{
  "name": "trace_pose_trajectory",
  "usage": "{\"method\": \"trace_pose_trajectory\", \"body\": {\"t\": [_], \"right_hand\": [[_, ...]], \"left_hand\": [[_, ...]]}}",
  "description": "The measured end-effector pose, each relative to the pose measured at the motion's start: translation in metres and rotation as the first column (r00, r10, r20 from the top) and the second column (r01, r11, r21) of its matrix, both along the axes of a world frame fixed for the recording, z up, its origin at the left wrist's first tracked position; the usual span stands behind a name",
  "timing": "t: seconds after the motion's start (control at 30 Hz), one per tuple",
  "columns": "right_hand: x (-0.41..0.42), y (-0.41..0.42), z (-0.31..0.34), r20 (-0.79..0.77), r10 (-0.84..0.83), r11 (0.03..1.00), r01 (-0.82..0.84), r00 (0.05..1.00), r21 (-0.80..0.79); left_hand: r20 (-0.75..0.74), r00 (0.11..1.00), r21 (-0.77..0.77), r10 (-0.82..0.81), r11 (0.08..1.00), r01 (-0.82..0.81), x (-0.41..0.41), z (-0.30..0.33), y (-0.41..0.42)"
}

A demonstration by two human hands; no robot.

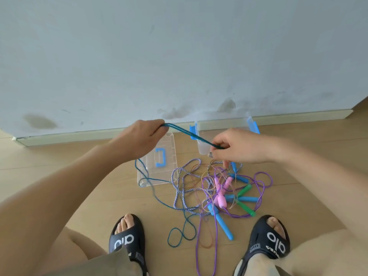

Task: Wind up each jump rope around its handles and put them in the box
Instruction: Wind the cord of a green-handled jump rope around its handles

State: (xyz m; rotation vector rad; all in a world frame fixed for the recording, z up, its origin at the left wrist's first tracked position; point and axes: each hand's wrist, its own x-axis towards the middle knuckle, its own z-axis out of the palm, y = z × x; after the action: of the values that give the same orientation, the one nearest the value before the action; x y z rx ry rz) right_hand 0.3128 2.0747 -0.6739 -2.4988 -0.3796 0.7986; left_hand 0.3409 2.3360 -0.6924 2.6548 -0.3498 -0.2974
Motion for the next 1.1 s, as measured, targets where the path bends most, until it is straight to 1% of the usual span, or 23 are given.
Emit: {"method": "trace_pose_trajectory", "body": {"t": [0.07, 0.13, 0.17, 0.2, 0.23, 0.27, 0.3, 0.33, 0.37, 0.4, 0.43, 0.47, 0.5, 0.53, 0.57, 0.6, 0.67, 0.7, 0.73, 0.83, 0.9, 1.03, 1.1], "right_hand": [[0.005, -0.003, -0.001, -0.027, 0.02, 0.998, -0.021, 0.999, -0.063], [0.011, -0.003, 0.001, -0.027, -0.023, 0.998, 0.022, 0.999, -0.053], [0.013, -0.001, 0.001, -0.061, -0.082, 0.996, 0.083, 0.995, 0.021], [0.014, 0.002, 0.001, -0.14, -0.161, 0.973, 0.181, 0.977, 0.145], [0.015, 0.007, 0.001, -0.25, -0.232, 0.912, 0.3, 0.94, 0.282], [0.016, 0.013, 0.002, -0.362, -0.275, 0.821, 0.414, 0.89, 0.393], [0.016, 0.019, 0.002, -0.455, -0.294, 0.726, 0.506, 0.841, 0.466], [0.017, 0.025, 0.001, -0.528, -0.297, 0.641, 0.576, 0.795, 0.507], [0.018, 0.031, -0.001, -0.593, -0.287, 0.566, 0.632, 0.752, 0.529], [0.019, 0.037, -0.003, -0.652, -0.269, 0.494, 0.683, 0.709, 0.538], [0.02, 0.042, -0.005, -0.706, -0.251, 0.417, 0.732, 0.662, 0.539], [0.022, 0.047, -0.005, -0.752, -0.236, 0.335, 0.778, 0.616, 0.532], [0.024, 0.051, -0.006, -0.786, -0.226, 0.253, 0.814, 0.575, 0.523], [0.026, 0.055, -0.007, -0.808, -0.223, 0.179, 0.838, 0.545, 0.515], [0.028, 0.058, -0.007, -0.824, -0.225, 0.109, 0.854, 0.52, 0.509], [0.03, 0.06, -0.007, -0.839, -0.223, 0.038, 0.865, 0.495, 0.5], [0.034, 0.063, -0.005, -0.866, -0.211, -0.08, 0.875, 0.453, 0.478], [0.035, 0.065, -0.004, -0.87, -0.207, -0.111, 0.873, 0.447, 0.475], [0.036, 0.066, -0.002, -0.871, -0.204, -0.134, 0.868, 0.447, 0.478], [0.037, 0.071, 0.002, -0.879, -0.182, -0.225, 0.851, 0.442, 0.474], [0.037, 0.072, 0.004, -0.885, -0.177, -0.268, 0.844, 0.431, 0.465], [0.037, 0.072, 0.006, -0.879, -0.21, -0.266, 0.84, 0.428, 0.472], [0.039, 0.069, 0.007, -0.865, -0.258, -0.249, 0.835, 0.431, 0.49]], "left_hand": [[0.024, 0.996, 0.022, 0.09, 0.996, -0.091, 0.01, -0.001, 0.005], [0.04, 0.981, 0.004, 0.19, 0.982, -0.19, 0.019, -0.004, 0.013], [0.028, 0.974, -0.014, 0.224, 0.975, -0.223, 0.022, -0.007, 0.016], [0.002, 0.971, -0.025, 0.241, 0.97, -0.24, 0.023, -0.009, 0.018], [-0.034, 0.971, -0.009, 0.237, 0.971, -0.237, 0.022, -0.012, 0.018], [-0.071, 0.975, 0.037, 0.213, 0.977, -0.21, 0.019, -0.014, 0.017], [-0.097, 0.979, 0.086, 0.177, 0.982, -0.169, 0.013, -0.015, 0.013], [-0.123, 0.982, 0.106, 0.143, 0.986, -0.131, 0.008, -0.016, 0.007], [-0.147, 0.982, 0.074, 0.119, 0.991, -0.109, 0.002, -0.015, 0.0], [-0.206, 0.973, -0.032, 0.105, 0.993, -0.114, -0.004, -0.013, -0.009], [-0.336, 0.939, -0.189, 0.078, 0.971, -0.148, -0.01, -0.009, -0.018], [-0.478, 0.879, -0.367, 0.0, 0.909, -0.199, -0.015, -0.005, -0.026], [-0.583, 0.806, -0.496, -0.099, 0.83, -0.257, -0.02, -0.001, -0.033], [-0.635, 0.749, -0.56, -0.189, 0.78, -0.278, -0.024, 0.002, -0.037], [-0.642, 0.725, -0.593, -0.248, 0.76, -0.266, -0.029, 0.003, -0.039], [-0.628, 0.725, -0.605, -0.283, 0.763, -0.226, -0.033, 0.002, -0.04], [-0.584, 0.756, -0.573, -0.297, 0.81, -0.124, -0.039, -0.001, -0.04], [-0.566, 0.772, -0.556, -0.288, 0.825, -0.101, -0.04, -0.002, -0.039], [-0.564, 0.78, -0.552, -0.271, 0.826, -0.112, -0.041, -0.003, -0.039], [-0.6, 0.765, -0.583, -0.232, 0.782, -0.22, -0.042, -0.003, -0.038], [-0.597, 0.767, -0.606, -0.238, 0.76, -0.236, -0.041, -0.003, -0.036], [-0.611, 0.756, -0.646, -0.235, 0.7, -0.304, -0.037, -0.003, -0.034], [-0.597, 0.758, -0.659, -0.261, 0.699, -0.278, -0.036, -0.002, -0.035]]}}
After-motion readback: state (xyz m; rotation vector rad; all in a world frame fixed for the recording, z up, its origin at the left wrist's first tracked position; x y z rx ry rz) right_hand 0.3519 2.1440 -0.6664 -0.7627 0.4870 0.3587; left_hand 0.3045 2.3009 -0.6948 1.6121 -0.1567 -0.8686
